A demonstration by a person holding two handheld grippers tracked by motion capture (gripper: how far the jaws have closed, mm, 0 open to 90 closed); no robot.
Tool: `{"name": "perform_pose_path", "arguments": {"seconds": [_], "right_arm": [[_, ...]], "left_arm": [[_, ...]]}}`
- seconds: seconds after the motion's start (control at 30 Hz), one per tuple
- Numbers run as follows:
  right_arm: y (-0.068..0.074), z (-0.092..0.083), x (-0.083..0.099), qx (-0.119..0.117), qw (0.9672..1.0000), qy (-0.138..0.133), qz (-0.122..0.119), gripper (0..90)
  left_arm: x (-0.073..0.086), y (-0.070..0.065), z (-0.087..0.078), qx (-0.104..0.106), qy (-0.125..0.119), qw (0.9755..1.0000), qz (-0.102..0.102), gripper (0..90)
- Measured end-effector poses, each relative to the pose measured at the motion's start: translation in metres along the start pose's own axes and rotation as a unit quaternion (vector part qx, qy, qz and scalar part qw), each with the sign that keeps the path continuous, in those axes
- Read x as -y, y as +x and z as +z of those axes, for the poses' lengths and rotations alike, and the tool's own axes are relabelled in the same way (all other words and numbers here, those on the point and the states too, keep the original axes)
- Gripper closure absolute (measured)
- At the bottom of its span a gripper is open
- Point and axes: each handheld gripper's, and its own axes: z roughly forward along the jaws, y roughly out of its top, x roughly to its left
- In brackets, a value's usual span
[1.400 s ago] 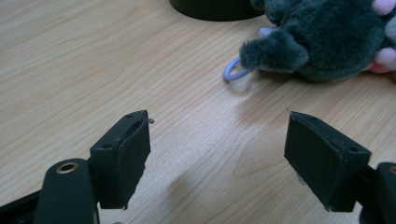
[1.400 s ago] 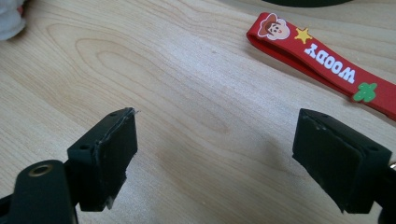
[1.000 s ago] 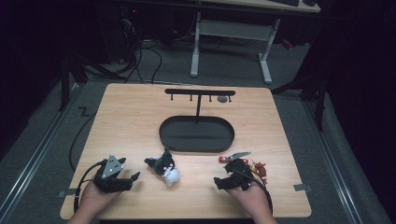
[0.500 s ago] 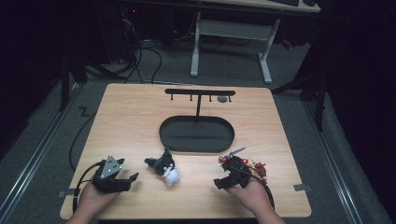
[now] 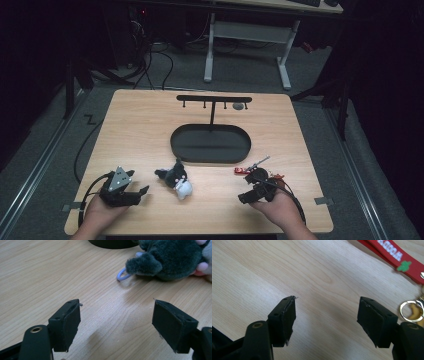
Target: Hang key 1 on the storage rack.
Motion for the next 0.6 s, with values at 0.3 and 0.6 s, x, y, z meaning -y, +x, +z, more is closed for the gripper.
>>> {"name": "perform_pose_path", "arguments": {"seconds": [0.3,0.6], "right_arm": [[-0.018,-0.012,0.014,0.012,0.9997,0.011,0.019,34.6],[-0.039,-0.028,0.029,0.026,0.9988,0.006,0.040,36.6]], "left_arm": [[0.000,-0.001,0.000,0.002,0.004,1.0000,0.003,23.1],[0.000,-0.002,0.002,0.003,0.005,1.0000,0.004,23.1]]}}
